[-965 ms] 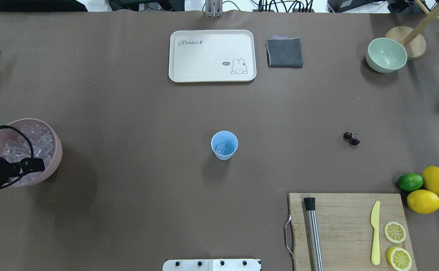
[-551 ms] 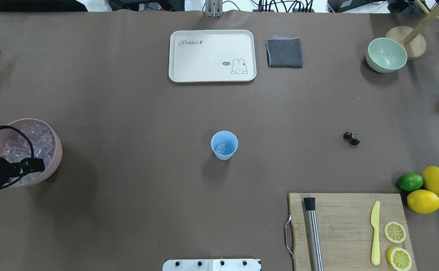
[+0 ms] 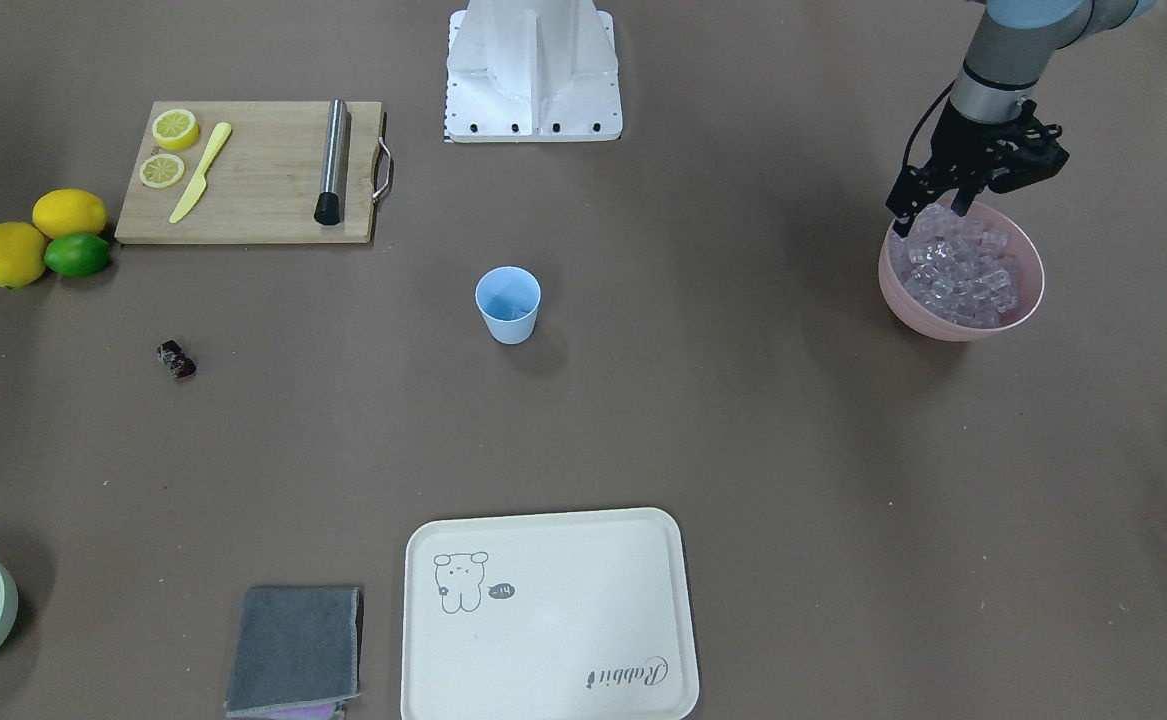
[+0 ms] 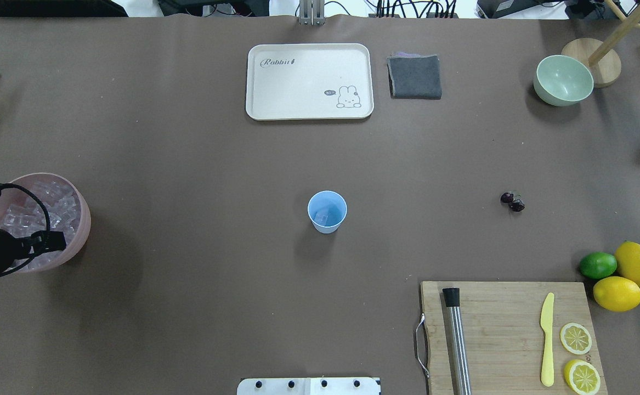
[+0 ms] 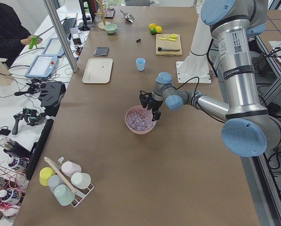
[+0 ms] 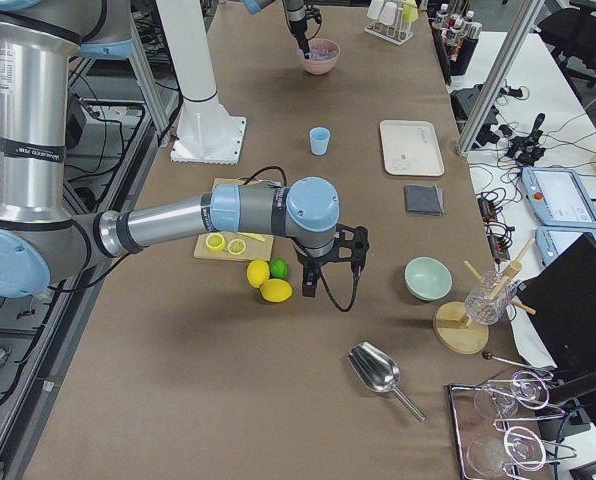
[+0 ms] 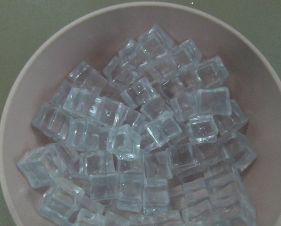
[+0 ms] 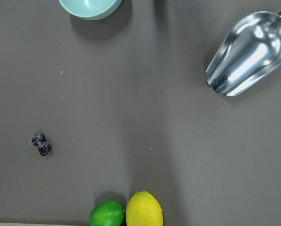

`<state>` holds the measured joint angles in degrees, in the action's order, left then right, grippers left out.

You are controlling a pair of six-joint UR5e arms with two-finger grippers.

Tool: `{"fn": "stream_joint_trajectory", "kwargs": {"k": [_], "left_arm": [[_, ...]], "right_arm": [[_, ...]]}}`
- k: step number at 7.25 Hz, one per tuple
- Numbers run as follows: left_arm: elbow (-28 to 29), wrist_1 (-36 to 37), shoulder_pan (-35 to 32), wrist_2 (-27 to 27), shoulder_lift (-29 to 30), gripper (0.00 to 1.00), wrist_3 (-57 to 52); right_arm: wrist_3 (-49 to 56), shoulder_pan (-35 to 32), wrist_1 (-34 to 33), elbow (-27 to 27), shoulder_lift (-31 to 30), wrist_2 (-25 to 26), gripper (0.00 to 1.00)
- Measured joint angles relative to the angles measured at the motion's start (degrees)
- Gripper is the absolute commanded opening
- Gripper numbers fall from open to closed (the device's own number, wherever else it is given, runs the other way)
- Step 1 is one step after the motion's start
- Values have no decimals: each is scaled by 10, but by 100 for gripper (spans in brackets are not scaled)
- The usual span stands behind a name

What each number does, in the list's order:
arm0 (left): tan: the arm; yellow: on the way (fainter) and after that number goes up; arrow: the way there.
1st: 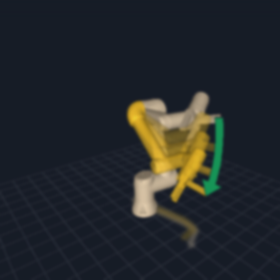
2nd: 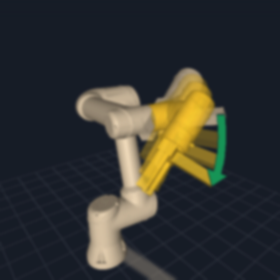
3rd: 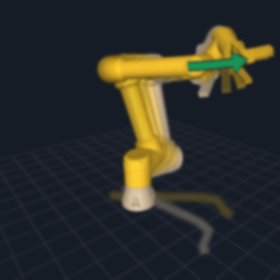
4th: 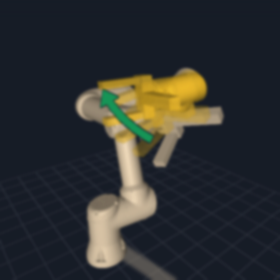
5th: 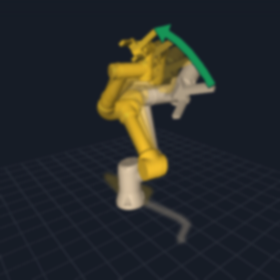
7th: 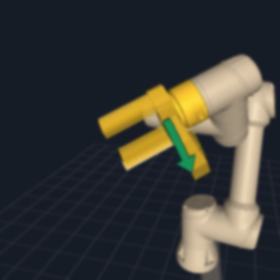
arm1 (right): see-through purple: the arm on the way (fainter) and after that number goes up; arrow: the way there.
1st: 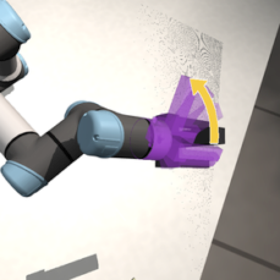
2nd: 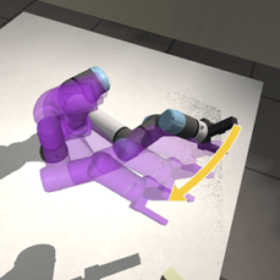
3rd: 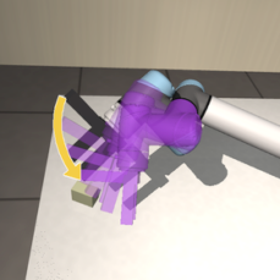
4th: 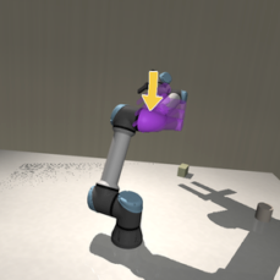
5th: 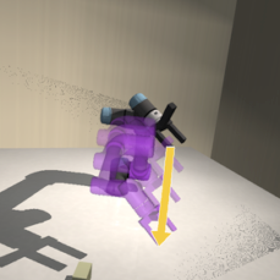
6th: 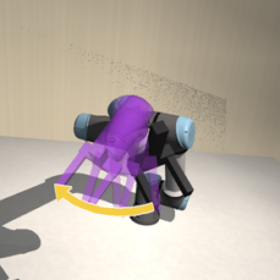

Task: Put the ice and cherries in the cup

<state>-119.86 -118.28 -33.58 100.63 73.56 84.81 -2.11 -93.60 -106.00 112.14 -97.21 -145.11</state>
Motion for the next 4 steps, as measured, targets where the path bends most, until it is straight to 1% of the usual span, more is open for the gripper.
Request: {"fn": "stream_joint_trajectory", "kwargs": {"k": [1, 4], "left_arm": [[0, 0, 3, 0, 0, 89, 0], [0, 0, 6, 0, 0, 88, -1]], "right_arm": [[0, 0, 0, 0, 0, 0, 100], [1, 0, -1, 3, -2, 0, 100]]}}
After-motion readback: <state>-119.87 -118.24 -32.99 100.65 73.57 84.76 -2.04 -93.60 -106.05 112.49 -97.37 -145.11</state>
